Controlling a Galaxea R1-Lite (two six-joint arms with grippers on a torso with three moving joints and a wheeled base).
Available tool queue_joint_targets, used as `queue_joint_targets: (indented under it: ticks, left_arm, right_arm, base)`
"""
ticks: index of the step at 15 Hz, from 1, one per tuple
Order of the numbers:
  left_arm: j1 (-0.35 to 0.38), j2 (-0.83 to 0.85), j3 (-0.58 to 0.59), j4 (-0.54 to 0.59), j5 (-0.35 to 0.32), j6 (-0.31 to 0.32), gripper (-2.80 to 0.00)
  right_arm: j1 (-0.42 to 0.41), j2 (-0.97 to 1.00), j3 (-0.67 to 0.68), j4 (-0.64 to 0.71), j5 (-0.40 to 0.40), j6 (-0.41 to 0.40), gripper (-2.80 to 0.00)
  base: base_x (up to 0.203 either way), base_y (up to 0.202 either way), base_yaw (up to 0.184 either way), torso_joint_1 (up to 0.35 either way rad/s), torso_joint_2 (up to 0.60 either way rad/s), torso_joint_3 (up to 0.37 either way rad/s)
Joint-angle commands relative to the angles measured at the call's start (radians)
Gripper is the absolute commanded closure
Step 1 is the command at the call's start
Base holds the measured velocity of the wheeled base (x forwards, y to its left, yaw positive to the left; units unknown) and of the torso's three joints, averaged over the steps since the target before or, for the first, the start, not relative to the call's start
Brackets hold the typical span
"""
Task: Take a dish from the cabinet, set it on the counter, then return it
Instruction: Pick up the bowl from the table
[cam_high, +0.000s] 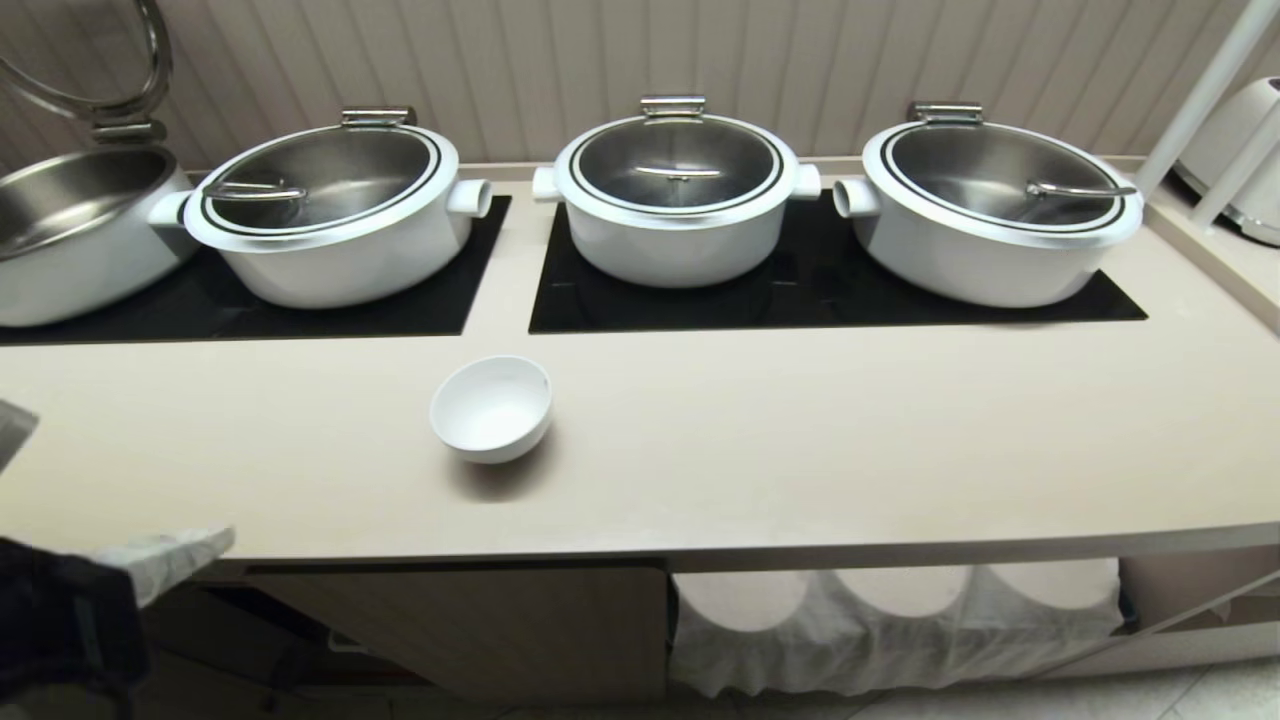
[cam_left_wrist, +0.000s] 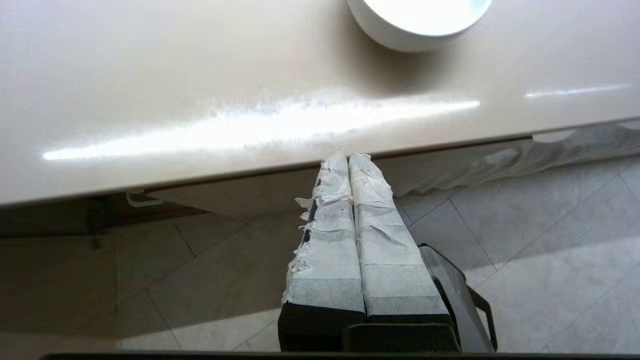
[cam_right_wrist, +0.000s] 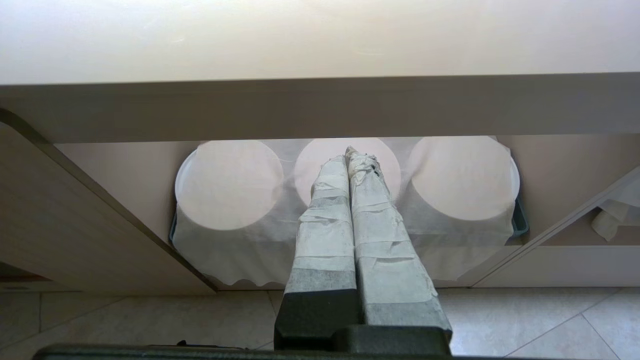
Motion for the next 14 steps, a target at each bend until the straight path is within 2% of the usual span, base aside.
queue_joint_targets:
  ticks: [1, 3, 8, 11, 14]
  left_arm:
    - [0.002, 0.197, -0.094, 0.004, 0.000, -0.003, 0.00]
    - [0.002, 0.283, -0.179, 0.033, 0.002, -0.004, 0.00]
    - [-0.003, 0.432, -0.375, 0.211, 0.002, -0.009, 0.00]
    - [-0.047, 0.492, -0.507, 0.315, 0.003, -0.048, 0.00]
    - [-0.106, 0.547, -0.605, 0.351, 0.003, -0.101, 0.00]
  right_arm:
    - [0.000, 0.000, 0.000, 0.000, 0.000, 0.000, 0.00]
    - [0.002, 0.000, 0.000, 0.000, 0.000, 0.000, 0.00]
    - [0.000, 0.000, 0.000, 0.000, 0.000, 0.000, 0.00]
    - [0.000, 0.000, 0.000, 0.000, 0.000, 0.000, 0.00]
    - [0.002, 0.000, 0.000, 0.000, 0.000, 0.000, 0.00]
  base:
    - [0.000, 0.000, 0.000, 0.000, 0.00, 0.000]
    - [0.000, 0.000, 0.000, 0.000, 0.00, 0.000]
    - [0.000, 0.000, 0.000, 0.000, 0.00, 0.000]
    - [0.000, 0.000, 0.000, 0.000, 0.00, 0.000]
    - [0.000, 0.000, 0.000, 0.000, 0.00, 0.000]
